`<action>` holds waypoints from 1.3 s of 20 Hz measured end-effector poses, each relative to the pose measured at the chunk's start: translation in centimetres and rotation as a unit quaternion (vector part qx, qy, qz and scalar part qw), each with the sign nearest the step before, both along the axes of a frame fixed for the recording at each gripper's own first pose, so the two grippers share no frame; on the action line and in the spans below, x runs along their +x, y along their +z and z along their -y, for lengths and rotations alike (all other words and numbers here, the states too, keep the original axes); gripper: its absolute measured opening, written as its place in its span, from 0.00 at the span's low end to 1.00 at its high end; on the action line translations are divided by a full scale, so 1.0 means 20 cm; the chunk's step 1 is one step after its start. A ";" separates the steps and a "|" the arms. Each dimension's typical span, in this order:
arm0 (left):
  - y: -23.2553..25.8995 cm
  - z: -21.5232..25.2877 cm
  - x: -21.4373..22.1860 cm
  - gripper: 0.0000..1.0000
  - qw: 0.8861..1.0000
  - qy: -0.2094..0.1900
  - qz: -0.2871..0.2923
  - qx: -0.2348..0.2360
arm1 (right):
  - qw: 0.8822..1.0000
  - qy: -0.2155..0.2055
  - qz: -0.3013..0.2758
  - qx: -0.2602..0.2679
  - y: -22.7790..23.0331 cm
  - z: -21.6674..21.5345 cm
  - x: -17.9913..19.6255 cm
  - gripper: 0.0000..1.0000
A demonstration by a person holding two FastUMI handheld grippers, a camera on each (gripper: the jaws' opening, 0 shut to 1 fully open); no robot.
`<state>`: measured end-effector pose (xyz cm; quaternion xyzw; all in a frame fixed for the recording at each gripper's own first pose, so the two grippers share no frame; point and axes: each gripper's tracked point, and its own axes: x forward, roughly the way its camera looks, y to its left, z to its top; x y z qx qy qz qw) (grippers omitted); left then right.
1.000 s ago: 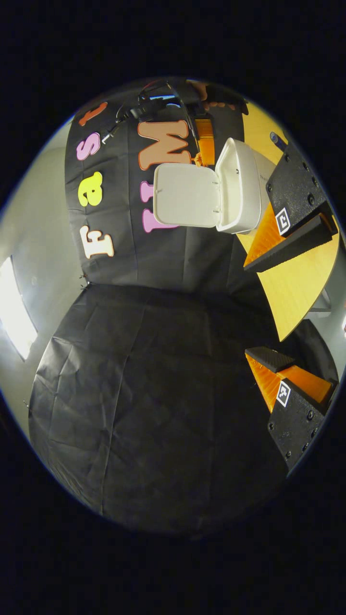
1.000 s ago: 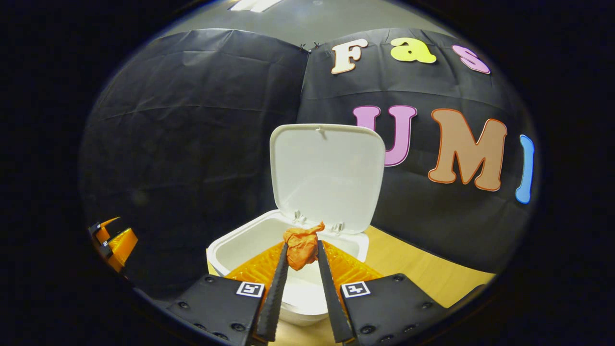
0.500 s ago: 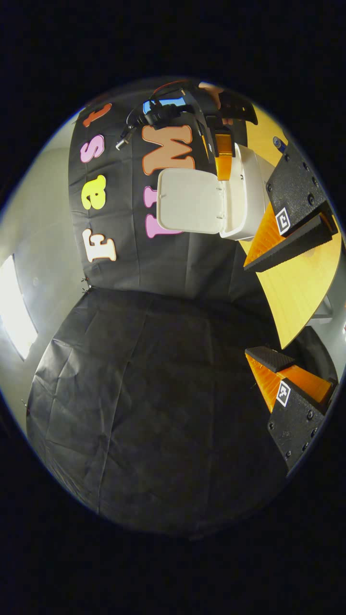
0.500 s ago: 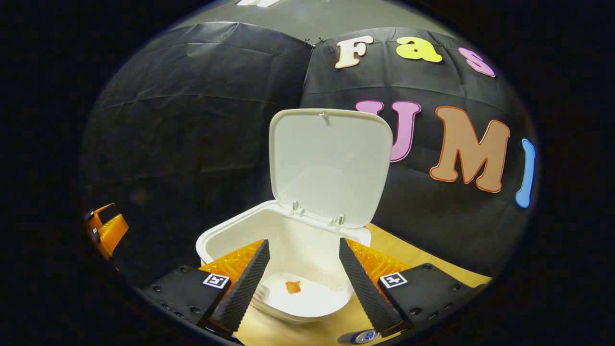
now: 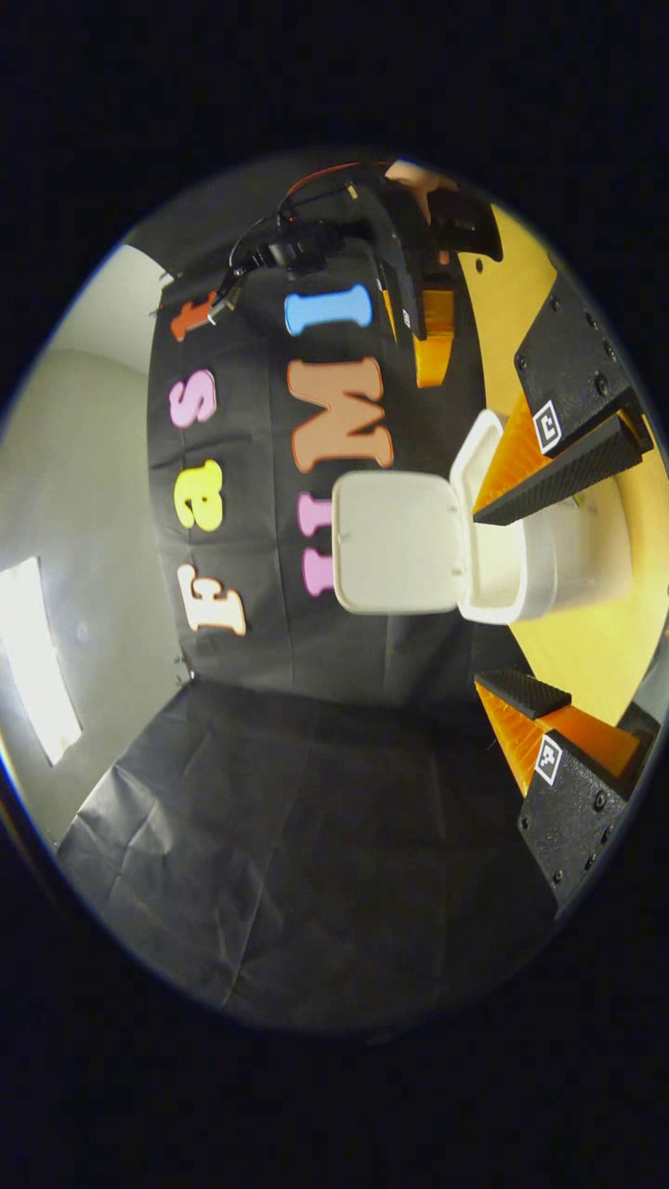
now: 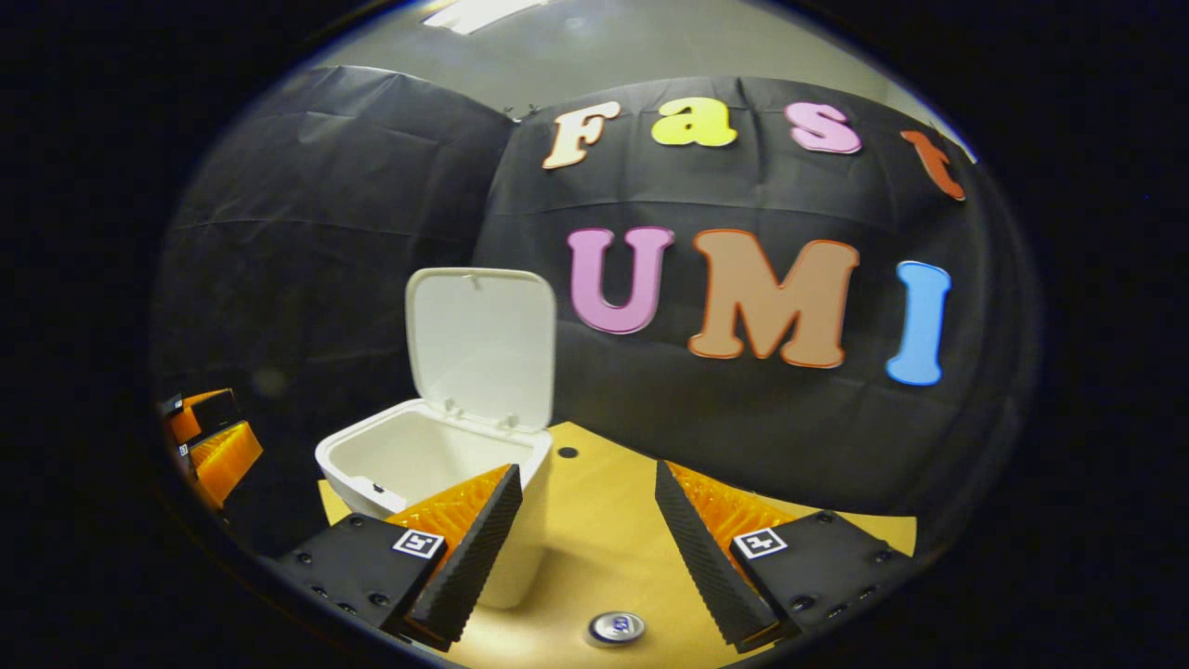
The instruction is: Press the lid of the desktop garbage bin to open it, pick up the crumpled paper on the desktop and throw it into the bin, then pick up the pop can on the desktop and drop it into the bin, and finally close the garbage bin lid.
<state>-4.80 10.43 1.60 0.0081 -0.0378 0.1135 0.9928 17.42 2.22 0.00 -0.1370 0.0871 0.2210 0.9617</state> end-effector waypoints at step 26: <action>-1.30 1.25 0.72 0.95 0.945 -0.261 -0.199 0.008 | 0.831 -0.552 -0.015 0.070 -0.20 1.89 -1.33 0.97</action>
